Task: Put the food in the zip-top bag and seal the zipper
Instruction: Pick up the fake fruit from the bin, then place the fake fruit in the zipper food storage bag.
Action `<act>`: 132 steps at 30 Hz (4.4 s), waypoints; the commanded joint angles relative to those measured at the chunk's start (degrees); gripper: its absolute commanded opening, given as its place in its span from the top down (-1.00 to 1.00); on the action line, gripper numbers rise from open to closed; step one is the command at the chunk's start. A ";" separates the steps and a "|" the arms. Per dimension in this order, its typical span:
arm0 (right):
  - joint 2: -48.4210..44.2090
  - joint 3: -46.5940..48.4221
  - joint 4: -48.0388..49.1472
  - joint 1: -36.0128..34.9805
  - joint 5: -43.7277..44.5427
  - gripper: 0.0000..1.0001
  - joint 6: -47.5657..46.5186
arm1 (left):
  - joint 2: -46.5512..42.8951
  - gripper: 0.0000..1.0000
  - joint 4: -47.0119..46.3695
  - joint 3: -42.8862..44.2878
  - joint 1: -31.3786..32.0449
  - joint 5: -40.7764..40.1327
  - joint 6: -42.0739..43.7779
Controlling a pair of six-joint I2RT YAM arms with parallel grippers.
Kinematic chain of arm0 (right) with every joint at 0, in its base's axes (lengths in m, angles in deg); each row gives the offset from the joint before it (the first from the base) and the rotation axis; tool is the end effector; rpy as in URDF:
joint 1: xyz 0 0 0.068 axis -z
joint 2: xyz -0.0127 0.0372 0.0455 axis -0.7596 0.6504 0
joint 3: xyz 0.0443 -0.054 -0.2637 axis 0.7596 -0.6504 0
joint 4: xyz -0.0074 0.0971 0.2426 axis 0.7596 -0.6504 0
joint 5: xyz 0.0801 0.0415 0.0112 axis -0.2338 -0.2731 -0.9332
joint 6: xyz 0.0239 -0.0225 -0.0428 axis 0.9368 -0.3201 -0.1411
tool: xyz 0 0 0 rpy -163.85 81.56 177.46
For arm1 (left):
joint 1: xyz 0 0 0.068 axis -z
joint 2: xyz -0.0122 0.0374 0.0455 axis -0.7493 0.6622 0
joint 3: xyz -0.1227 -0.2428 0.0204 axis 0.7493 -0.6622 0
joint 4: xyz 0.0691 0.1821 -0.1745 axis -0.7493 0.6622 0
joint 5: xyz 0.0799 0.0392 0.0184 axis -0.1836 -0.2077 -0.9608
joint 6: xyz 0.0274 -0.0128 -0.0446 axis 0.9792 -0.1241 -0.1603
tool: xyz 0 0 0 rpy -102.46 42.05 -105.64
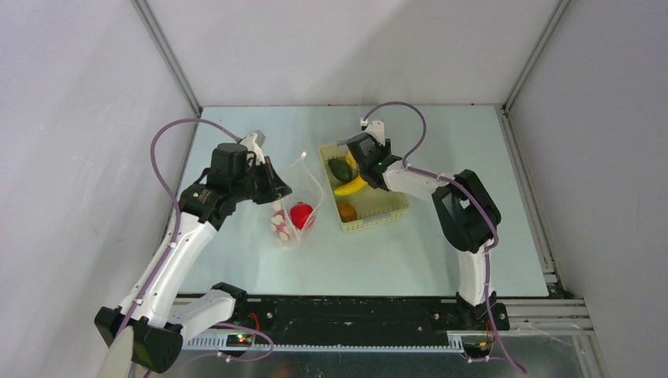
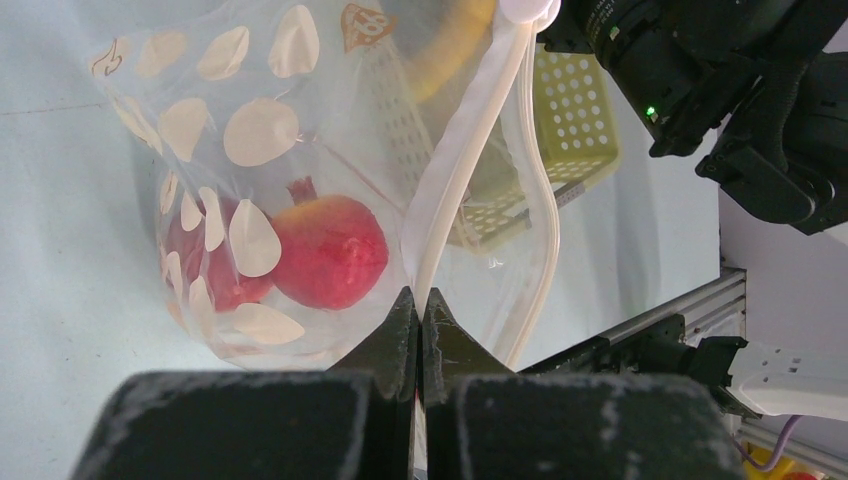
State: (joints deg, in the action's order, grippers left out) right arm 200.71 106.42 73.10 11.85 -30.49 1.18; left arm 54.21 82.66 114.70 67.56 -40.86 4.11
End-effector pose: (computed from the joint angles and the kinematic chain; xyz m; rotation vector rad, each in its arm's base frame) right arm 0.3596 0.2500 0.1999 -0.0505 2.1472 -0.1764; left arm 0.1952 -0.0763 0.3443 -0.0841 2.3169 -0.7202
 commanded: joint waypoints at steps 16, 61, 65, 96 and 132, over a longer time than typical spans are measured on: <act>2.20 4.13 -2.97 0.84 -10.10 -0.14 3.56 | -0.18 1.00 -1.27 1.59 -0.43 1.99 1.45; -0.56 0.62 -12.94 0.72 -23.18 0.28 2.47 | -0.53 1.00 -1.41 1.52 -0.45 2.38 1.50; -1.54 0.64 -12.32 0.83 -23.54 0.59 2.70 | -0.66 1.00 -1.41 1.50 -0.48 2.20 1.57; -34.25 -9.92 3.47 -3.83 -42.28 0.86 7.12 | -0.39 1.00 -1.63 1.08 -0.45 2.01 0.98; -26.33 -20.28 52.91 -21.01 -38.06 0.87 6.70 | -0.81 1.00 -1.91 0.88 -0.47 3.21 0.06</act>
State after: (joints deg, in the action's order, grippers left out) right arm 177.24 87.89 122.71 -7.63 -73.09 12.11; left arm 54.71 82.42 114.70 67.51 -37.99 4.46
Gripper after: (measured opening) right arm 0.347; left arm 0.006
